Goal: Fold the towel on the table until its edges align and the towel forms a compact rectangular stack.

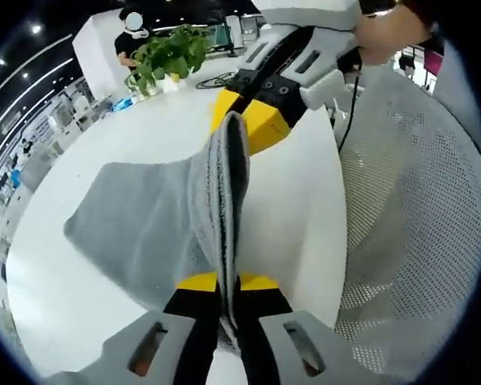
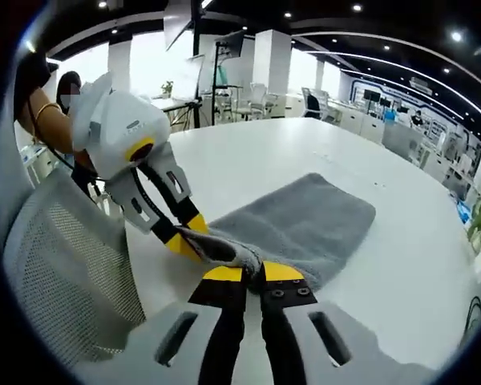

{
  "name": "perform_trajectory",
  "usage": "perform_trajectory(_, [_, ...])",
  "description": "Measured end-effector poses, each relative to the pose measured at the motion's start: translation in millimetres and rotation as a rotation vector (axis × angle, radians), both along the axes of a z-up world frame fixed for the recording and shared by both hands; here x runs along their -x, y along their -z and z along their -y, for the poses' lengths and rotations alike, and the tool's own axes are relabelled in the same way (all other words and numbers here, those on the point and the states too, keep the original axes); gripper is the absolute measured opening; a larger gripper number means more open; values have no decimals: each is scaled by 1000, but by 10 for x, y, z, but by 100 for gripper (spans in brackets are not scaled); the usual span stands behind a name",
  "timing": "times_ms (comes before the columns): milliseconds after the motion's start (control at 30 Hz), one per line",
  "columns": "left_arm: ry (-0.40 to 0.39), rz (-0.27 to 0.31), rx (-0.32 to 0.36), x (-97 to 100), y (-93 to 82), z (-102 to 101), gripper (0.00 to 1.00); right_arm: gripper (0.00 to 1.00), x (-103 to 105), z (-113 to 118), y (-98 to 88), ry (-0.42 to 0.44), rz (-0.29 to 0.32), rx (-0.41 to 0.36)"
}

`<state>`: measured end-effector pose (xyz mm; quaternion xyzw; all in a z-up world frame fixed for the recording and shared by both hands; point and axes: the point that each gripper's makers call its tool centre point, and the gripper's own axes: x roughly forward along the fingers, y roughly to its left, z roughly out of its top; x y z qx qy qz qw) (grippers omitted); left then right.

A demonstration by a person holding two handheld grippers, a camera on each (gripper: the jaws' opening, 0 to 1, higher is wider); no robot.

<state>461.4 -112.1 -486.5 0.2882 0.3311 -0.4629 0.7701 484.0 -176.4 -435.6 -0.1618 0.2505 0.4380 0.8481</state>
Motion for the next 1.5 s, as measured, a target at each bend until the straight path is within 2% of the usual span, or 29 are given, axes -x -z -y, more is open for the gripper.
perform_trajectory(200, [33, -22, -13, 5, -173, -41, 5, 3, 72, 13, -119, 23, -12, -50])
perform_trajectory(467, [69, -60, 0, 154, -398, 2, 5, 3, 237, 67, -248, 58, -35, -117])
perform_trajectory(733, [182, -78, -58, 418, -570, 59, 5, 3, 540, 145, -356, 68, -53, -155])
perform_trajectory(933, [266, -101, -99, 587, -734, 80, 5, 3, 648, 181, -421, 93, -82, -210])
perform_trajectory(1100, [309, -101, -105, 606, -897, 104, 5, 3, 692, 225, -554, 124, -92, -263])
perform_trajectory(1300, [353, -82, -115, 520, -1133, 169, 5, 3, 628, 286, -748, 147, -81, -295])
perform_trajectory(1500, [372, -77, -109, 389, -1208, 184, 5, 3, 480, 318, -842, 159, -72, -305])
